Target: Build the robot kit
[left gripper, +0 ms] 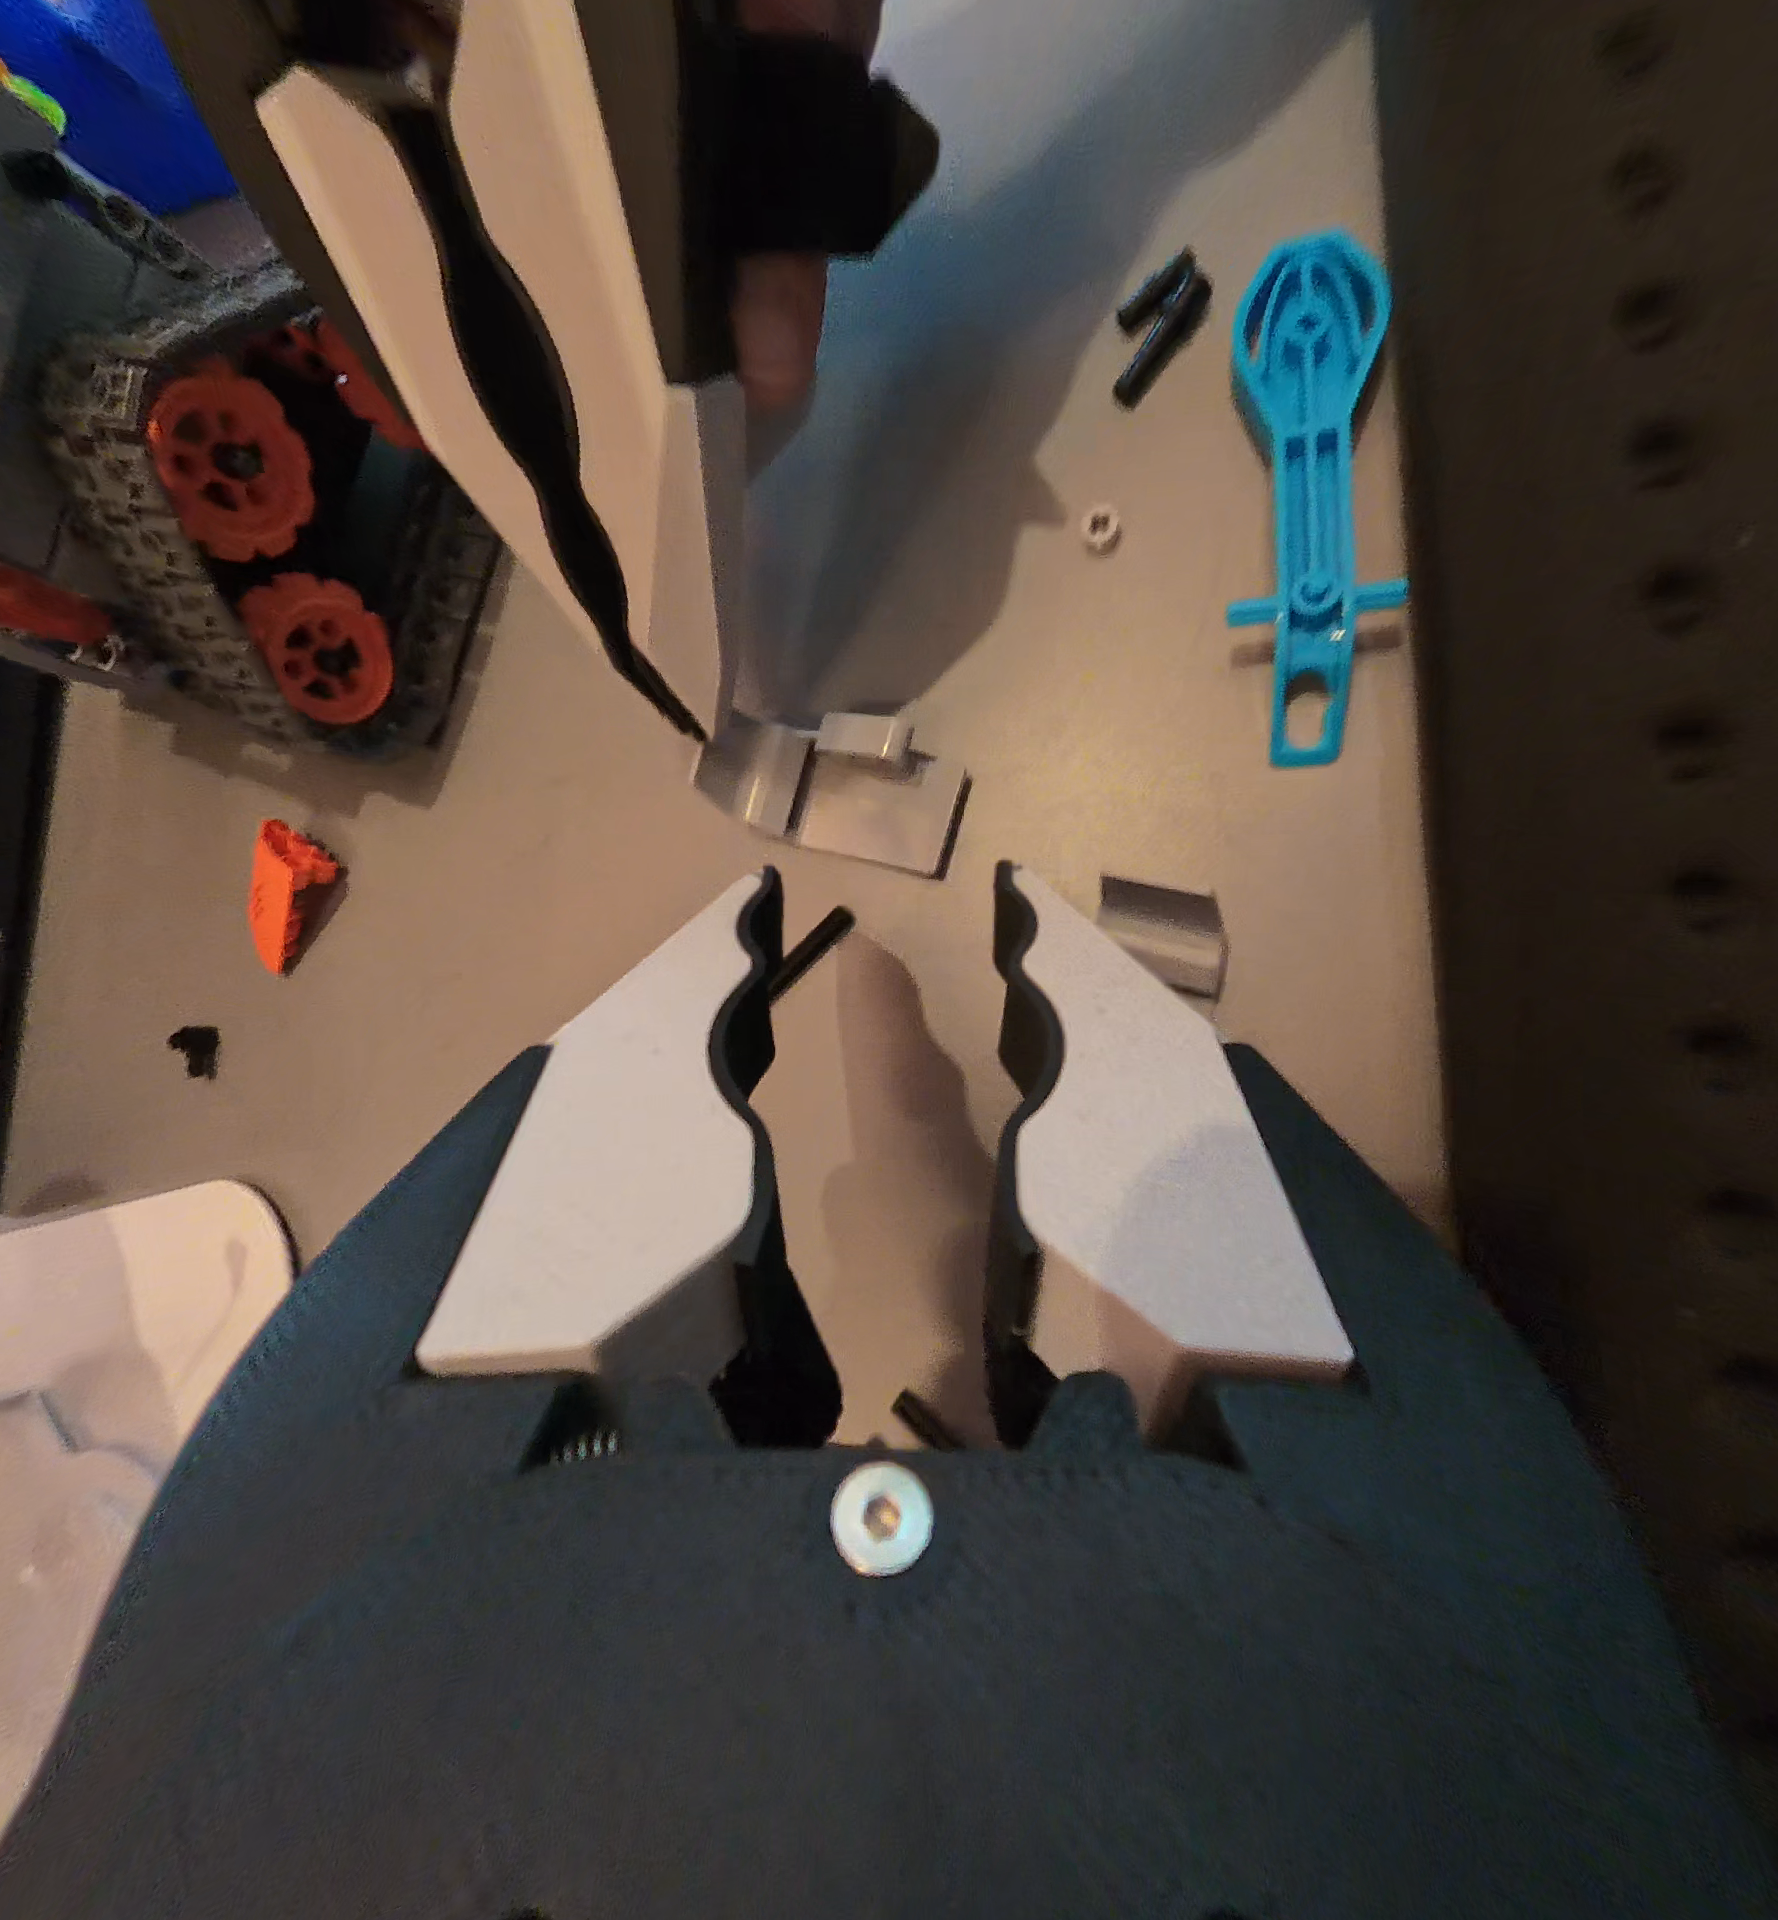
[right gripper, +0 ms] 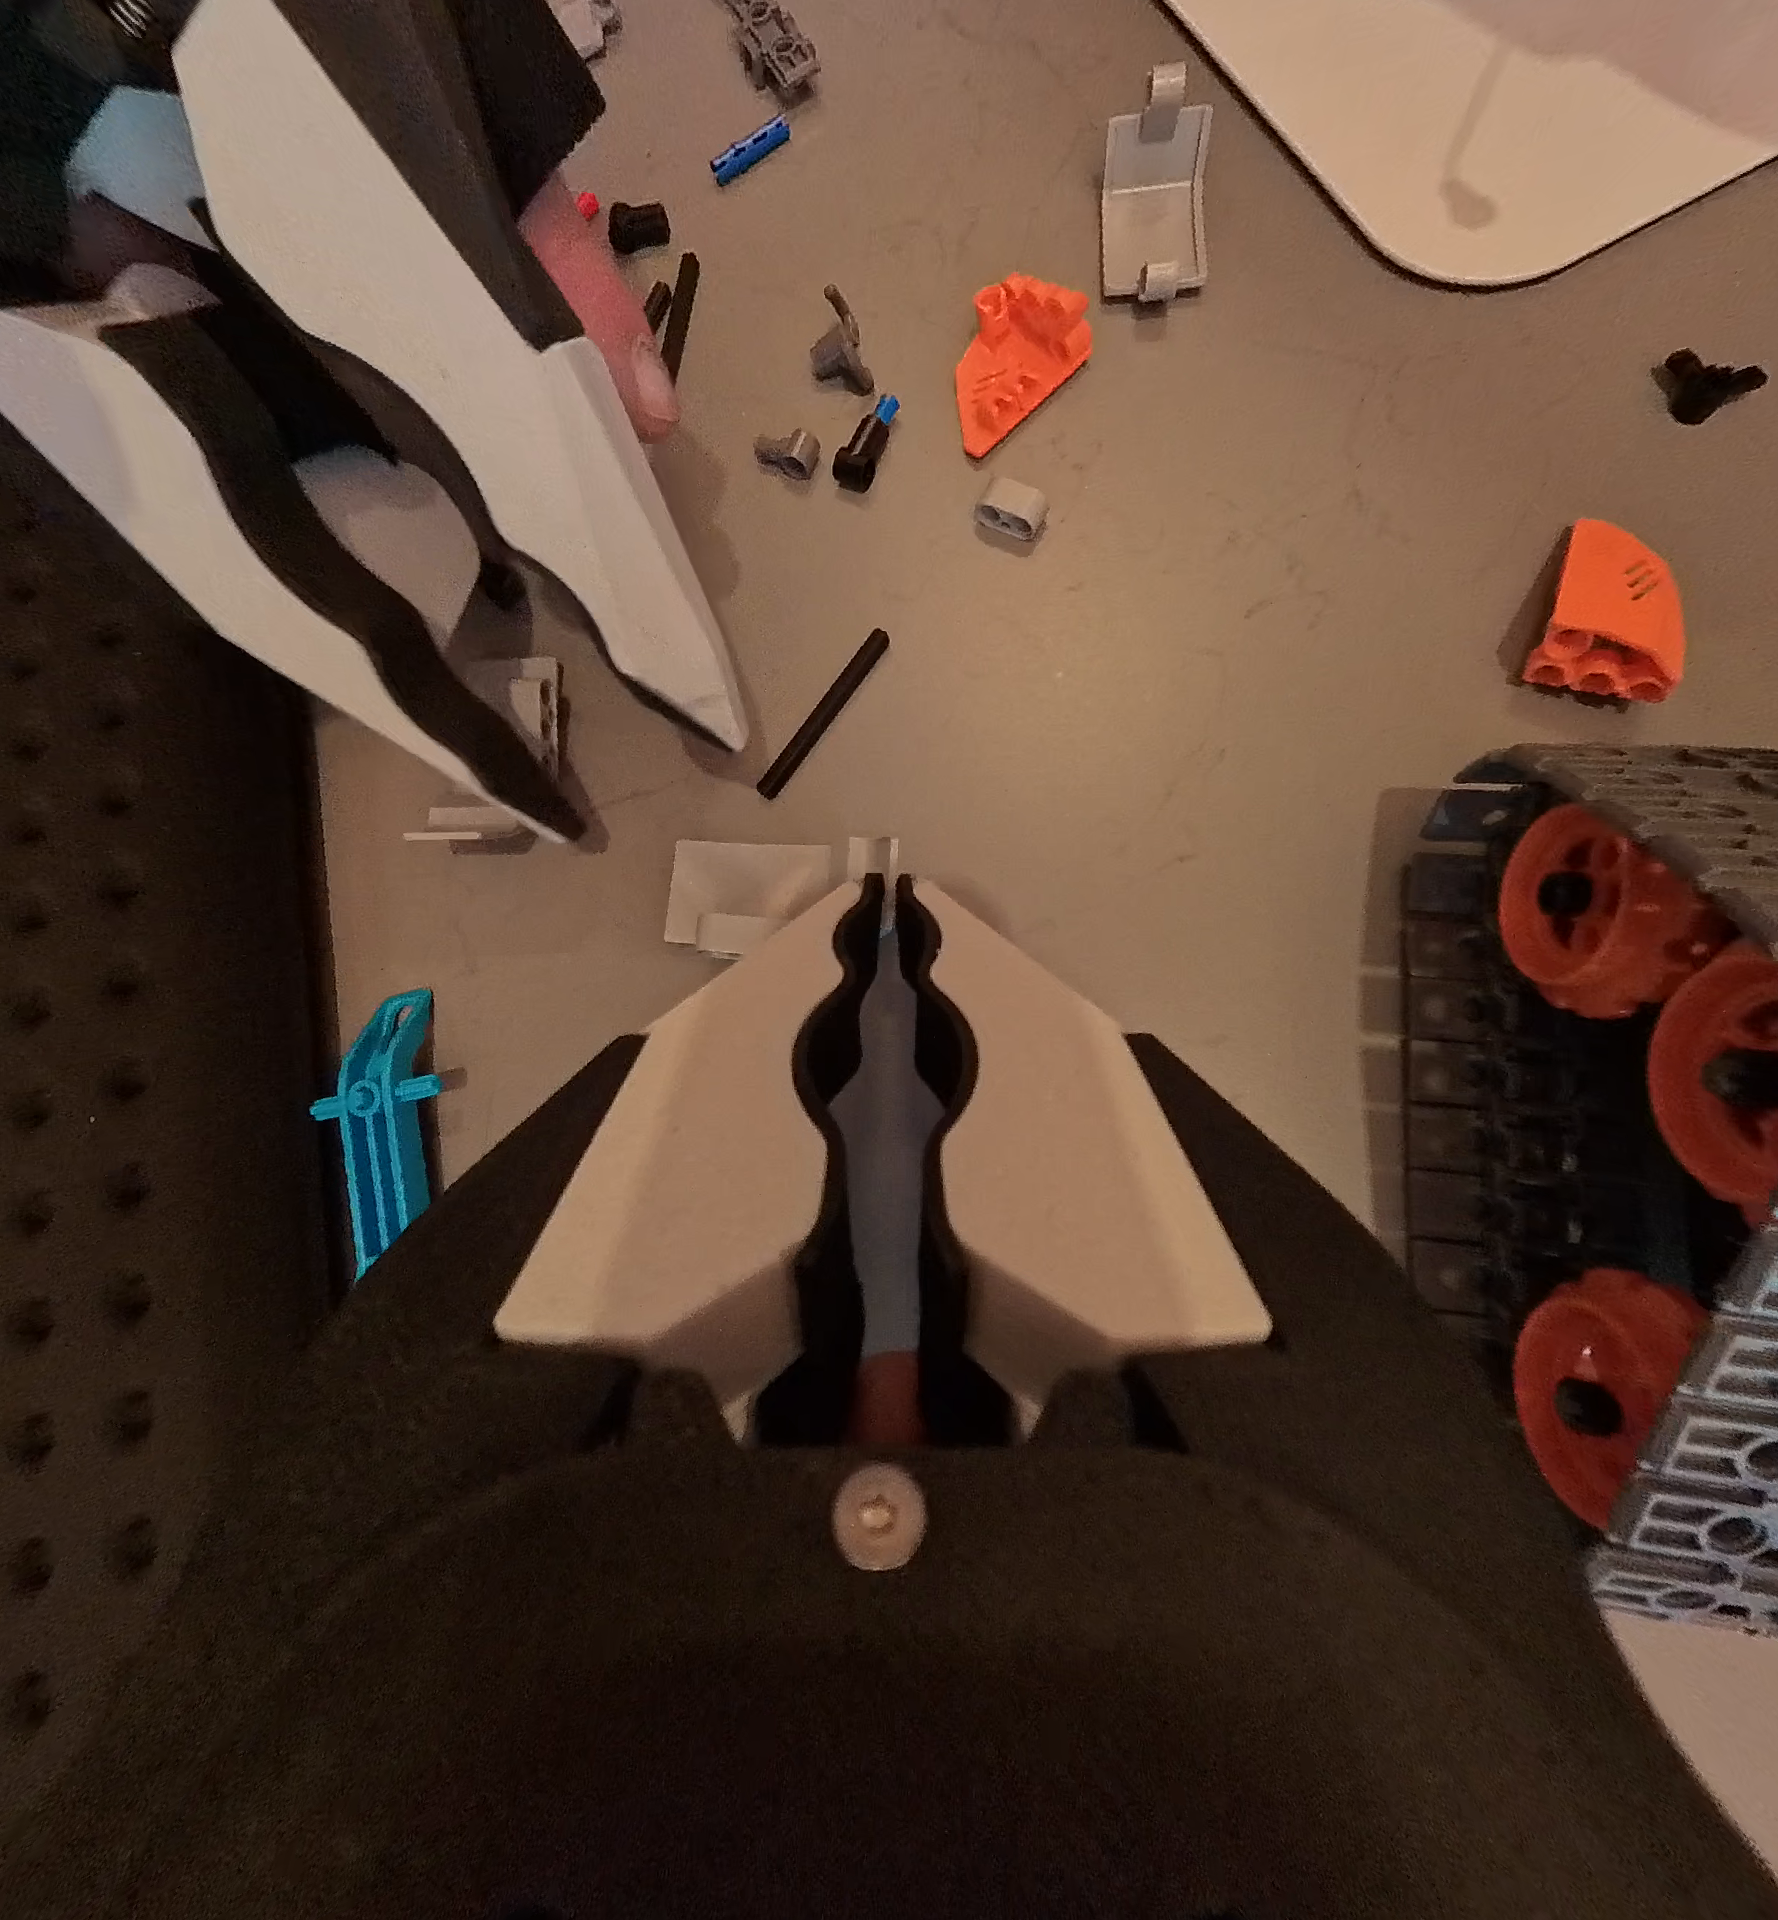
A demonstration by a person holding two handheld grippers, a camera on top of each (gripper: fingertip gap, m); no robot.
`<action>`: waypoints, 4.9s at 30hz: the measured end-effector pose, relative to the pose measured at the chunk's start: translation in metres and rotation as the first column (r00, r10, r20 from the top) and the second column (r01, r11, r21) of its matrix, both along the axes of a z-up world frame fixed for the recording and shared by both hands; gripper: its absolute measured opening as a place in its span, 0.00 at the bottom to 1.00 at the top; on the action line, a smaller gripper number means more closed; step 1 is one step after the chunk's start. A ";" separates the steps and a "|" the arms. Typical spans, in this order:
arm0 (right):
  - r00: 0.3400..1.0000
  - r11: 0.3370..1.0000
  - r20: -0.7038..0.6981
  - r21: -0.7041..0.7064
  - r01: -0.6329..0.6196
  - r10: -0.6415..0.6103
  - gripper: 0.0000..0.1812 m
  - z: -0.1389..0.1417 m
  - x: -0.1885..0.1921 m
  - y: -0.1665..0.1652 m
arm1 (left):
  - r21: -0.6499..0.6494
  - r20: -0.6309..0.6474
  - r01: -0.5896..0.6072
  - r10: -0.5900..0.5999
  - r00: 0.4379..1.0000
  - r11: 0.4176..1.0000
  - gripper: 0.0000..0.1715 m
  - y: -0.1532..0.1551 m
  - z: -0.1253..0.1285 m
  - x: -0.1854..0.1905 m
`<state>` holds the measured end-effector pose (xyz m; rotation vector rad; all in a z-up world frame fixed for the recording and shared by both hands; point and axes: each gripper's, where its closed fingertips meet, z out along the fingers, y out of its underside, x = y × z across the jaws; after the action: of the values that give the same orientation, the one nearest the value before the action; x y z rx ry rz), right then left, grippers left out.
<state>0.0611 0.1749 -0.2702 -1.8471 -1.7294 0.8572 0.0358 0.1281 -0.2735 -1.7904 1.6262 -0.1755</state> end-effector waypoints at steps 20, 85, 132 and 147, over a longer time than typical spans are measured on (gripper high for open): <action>0.992 0.993 -0.059 0.019 -0.113 0.114 0.03 0.013 -0.005 -0.022 | -0.098 -0.082 0.047 -0.055 0.995 0.994 0.24 -0.057 0.005 -0.048; 0.973 0.978 -0.101 0.047 -0.203 0.207 0.04 0.009 -0.025 -0.052 | -0.026 -0.242 -0.350 0.334 0.911 0.936 0.17 -0.035 0.003 -0.178; 0.958 0.987 -0.256 0.121 -0.105 0.133 0.03 0.020 -0.022 -0.023 | -0.020 -0.432 -0.735 0.657 0.618 0.678 0.14 -0.008 0.008 -0.460; 0.957 0.990 -0.261 0.097 -0.105 0.127 0.04 0.019 -0.020 -0.020 | -0.155 -0.471 -0.739 0.609 0.639 0.655 0.02 -0.003 -0.016 -0.475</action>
<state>0.0414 0.1551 -0.2514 -1.5107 -1.6875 1.0141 -0.4391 0.1253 -0.2899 -2.7359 1.0424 0.2942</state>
